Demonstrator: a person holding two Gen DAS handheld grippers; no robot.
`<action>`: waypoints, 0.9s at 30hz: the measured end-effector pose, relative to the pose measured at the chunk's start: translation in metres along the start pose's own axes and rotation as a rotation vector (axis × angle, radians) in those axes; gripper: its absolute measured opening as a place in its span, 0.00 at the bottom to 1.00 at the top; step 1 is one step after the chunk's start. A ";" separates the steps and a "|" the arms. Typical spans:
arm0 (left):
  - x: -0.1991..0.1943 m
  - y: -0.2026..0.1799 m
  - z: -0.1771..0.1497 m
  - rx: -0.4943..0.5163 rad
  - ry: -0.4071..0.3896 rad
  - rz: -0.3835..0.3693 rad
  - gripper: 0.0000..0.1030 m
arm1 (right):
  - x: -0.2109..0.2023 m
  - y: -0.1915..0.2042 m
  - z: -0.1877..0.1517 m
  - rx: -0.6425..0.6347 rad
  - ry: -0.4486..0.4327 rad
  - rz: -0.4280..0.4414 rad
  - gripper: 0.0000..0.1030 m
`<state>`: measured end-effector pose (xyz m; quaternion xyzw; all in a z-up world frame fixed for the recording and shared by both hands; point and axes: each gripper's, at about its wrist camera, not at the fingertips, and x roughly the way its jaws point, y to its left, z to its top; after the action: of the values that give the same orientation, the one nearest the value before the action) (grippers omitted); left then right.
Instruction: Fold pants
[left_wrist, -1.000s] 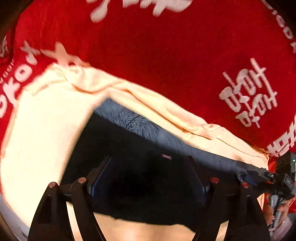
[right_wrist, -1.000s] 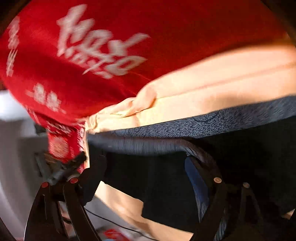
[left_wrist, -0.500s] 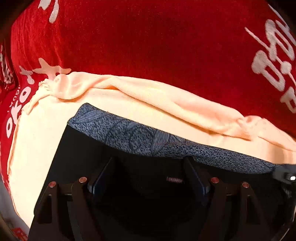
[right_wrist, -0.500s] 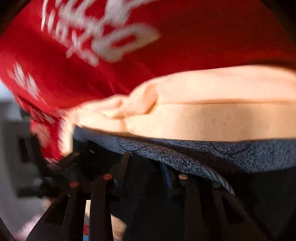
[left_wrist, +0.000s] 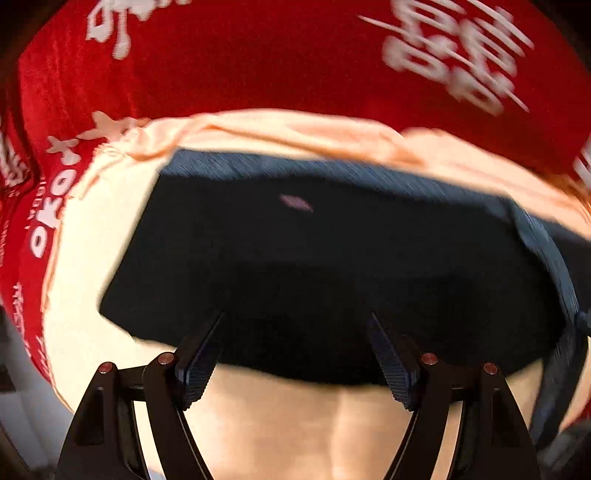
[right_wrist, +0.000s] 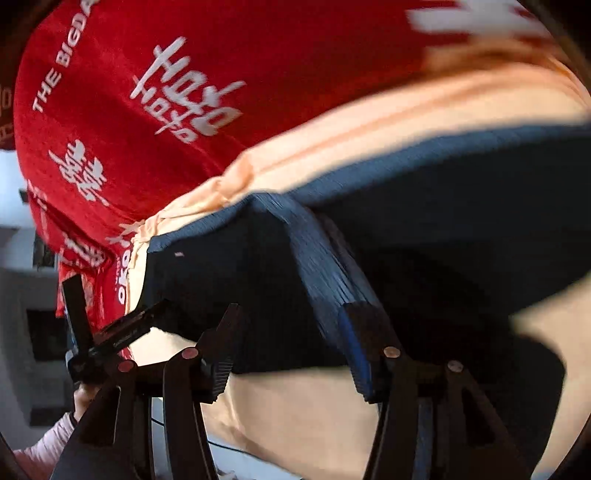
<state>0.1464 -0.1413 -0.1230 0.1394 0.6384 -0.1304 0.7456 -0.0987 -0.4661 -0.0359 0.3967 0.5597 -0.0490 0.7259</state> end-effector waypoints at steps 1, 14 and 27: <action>0.000 -0.011 -0.008 0.022 0.009 -0.018 0.76 | -0.007 -0.007 -0.013 0.016 -0.010 -0.019 0.56; -0.034 -0.114 -0.084 0.255 -0.017 -0.227 0.76 | -0.052 -0.119 -0.202 0.293 -0.075 -0.186 0.56; 0.010 -0.244 -0.113 0.335 0.119 -0.389 0.76 | -0.029 -0.157 -0.239 0.338 -0.108 -0.004 0.56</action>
<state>-0.0468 -0.3247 -0.1591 0.1430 0.6655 -0.3666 0.6343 -0.3752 -0.4335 -0.1072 0.5085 0.5047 -0.1649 0.6778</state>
